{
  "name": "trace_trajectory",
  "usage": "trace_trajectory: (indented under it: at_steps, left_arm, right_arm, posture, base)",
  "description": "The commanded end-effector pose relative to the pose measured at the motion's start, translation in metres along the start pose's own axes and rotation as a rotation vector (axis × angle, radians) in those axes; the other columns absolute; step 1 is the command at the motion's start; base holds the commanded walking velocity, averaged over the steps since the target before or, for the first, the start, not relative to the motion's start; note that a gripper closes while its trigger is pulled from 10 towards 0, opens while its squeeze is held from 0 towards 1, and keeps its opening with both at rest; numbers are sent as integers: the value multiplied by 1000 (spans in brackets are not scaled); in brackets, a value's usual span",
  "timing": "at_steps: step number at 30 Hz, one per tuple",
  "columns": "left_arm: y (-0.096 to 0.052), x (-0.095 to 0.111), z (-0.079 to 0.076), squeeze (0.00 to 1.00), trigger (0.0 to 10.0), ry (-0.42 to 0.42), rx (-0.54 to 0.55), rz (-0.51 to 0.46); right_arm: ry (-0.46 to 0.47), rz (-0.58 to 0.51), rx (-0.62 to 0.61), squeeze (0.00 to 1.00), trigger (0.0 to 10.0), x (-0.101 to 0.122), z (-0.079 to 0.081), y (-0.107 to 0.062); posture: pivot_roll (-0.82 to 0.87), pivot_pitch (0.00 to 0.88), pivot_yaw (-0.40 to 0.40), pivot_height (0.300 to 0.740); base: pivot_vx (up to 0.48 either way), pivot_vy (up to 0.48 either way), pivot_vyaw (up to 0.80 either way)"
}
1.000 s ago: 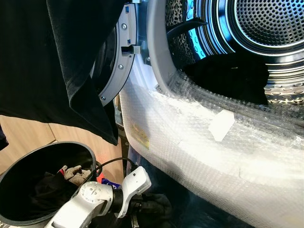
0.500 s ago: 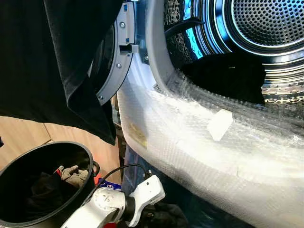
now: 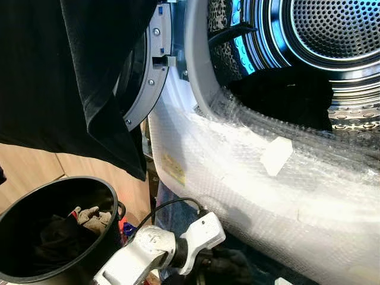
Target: Clothes washing
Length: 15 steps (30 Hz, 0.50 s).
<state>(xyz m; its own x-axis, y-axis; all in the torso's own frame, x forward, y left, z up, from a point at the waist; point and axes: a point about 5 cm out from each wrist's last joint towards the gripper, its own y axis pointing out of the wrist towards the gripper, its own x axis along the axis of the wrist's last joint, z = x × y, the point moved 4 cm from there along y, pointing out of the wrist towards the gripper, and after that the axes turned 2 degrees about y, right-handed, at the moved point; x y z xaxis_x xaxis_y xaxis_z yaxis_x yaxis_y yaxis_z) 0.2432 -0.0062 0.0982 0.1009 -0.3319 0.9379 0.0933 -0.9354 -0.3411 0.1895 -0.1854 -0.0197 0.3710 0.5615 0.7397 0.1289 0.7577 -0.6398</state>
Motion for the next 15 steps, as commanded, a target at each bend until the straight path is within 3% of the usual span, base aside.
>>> trace_trajectory:
  at_steps: [1,4,8,15]
  left_arm:
    - [3,4,0,0,0,39,-12,-4]
    - [7,7,-1,0,0,42,-21,-13]
    - [11,10,9,0,0,56,56,-30]
    - [18,11,13,0,0,70,73,-36]
  right_arm:
    - [-9,-17,0,1000,10000,5,1,-1]
    - [14,-41,-28,1000,10000,12,-1,2]
    - [84,-155,63,1000,10000,31,14,-5]
    - [128,-168,8,1000,10000,35,13,0]
  posture:
    - [32,0,-87,740]
    - [33,0,-90,740]
    - [47,0,-111,740]
    - [28,0,-130,740]
  base:
    - [0,0,0]
    - [0,0,0]
    - [0,0,0]
    - [0,0,0]
